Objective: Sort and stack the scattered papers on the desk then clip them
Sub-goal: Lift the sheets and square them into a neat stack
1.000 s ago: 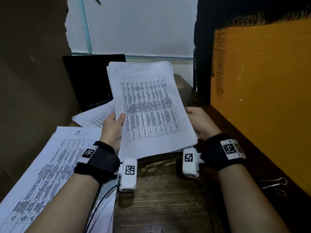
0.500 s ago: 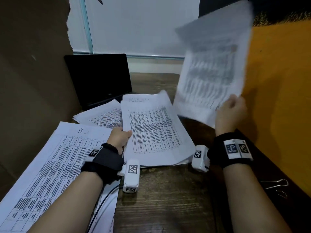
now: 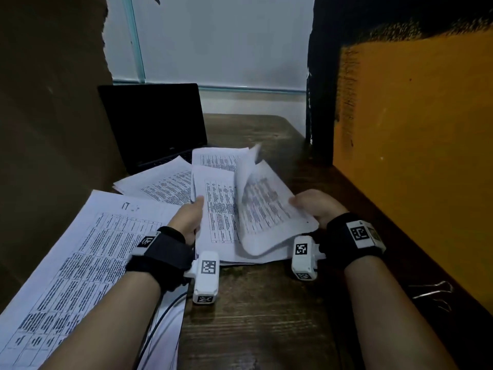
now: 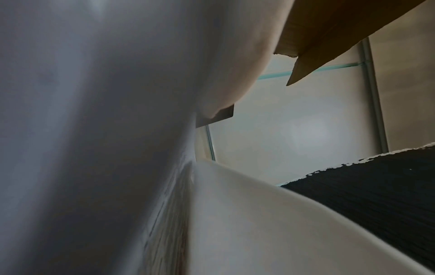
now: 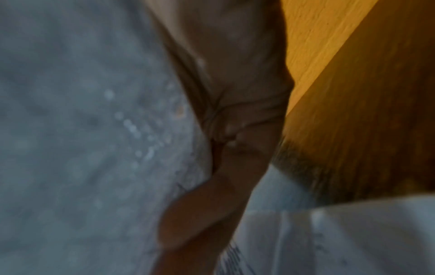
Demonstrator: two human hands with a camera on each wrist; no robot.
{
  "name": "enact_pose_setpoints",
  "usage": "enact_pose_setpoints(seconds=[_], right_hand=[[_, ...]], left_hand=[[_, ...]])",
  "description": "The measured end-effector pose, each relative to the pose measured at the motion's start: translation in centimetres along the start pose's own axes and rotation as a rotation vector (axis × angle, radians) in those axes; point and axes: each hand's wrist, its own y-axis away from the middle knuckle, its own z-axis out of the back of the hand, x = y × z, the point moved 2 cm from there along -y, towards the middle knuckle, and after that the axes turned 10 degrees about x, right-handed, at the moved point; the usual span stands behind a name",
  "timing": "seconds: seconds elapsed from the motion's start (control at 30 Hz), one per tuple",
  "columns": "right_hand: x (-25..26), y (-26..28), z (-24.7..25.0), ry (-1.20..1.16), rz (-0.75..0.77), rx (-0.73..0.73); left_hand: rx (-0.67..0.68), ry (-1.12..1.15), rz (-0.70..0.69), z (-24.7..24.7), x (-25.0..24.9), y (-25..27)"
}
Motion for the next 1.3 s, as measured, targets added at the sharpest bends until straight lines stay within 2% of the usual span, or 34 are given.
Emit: enact_pose_setpoints(seconds=[0.17,0.23,0.33,0.43,0.53,0.6,0.7,0.77,0.87,0.97,1.03,1.1,1.2,1.27,1.3], right_hand=[[-0.7,-0.8,-0.9,0.047,-0.049,0.1],[-0.9,-1.0,-1.2,0.042,-0.068,0.124],[-0.8,-1.3,-1.7,0.065,-0.07,0.174],[-0.7,-1.4,-1.6,0.093,-0.054,0.175],[-0.6,-1.6,-0.9,0.052,0.028,0.045],[-0.6,-1.2,-0.2,-0.074,0.081,-0.039],[-0.1,0.0,0.0,-0.328,0.195,0.13],[1.1,1.1,-0.1,-0.415,0.331,0.166],[3.8,3.0,-0.2,-0.366,0.618,-0.009],[5.6,4.7,-0.8,-0.234,0.833,-0.182],[5.6,4.6,-1.3,-0.194,0.869,-0.225],[5.1,3.9,-1.7,-0.166,0.829,-0.194],[4.2,3.2,-1.8,-0.21,0.712,-0.05],[3.9,2.8,-1.9,-0.26,0.682,-0.005],[4.0,3.0,-2.1,-0.289,0.683,0.001]], left_hand=[[0.079,0.051,-0.037,-0.3,-0.6,1.0],[0.105,0.032,-0.012,-0.7,-0.8,1.5],[0.038,-0.027,-0.053,-1.0,-1.0,2.2],[0.047,-0.081,-0.095,-1.0,-0.8,2.1],[0.015,-0.086,-0.243,-1.3,-1.9,3.3],[0.014,-0.065,-0.389,-2.0,-3.2,4.8],[0.005,-0.002,-0.611,-2.7,-4.7,6.8],[-0.085,-0.016,-0.78,-3.1,-5.5,8.3],[-0.231,-0.126,-1.033,-3.6,-7.0,10.6],[-0.285,-0.167,-1.176,-3.9,-7.5,11.1],[-0.297,-0.142,-1.194,-3.7,-7.6,11.1],[-0.307,-0.152,-1.149,-3.1,-7.4,10.6],[-0.232,-0.063,-0.935,-2.5,-6.7,9.1],[-0.167,0.012,-0.767,-2.3,-6.0,7.7],[-0.18,-0.005,-0.751,-2.4,-5.8,7.4]])
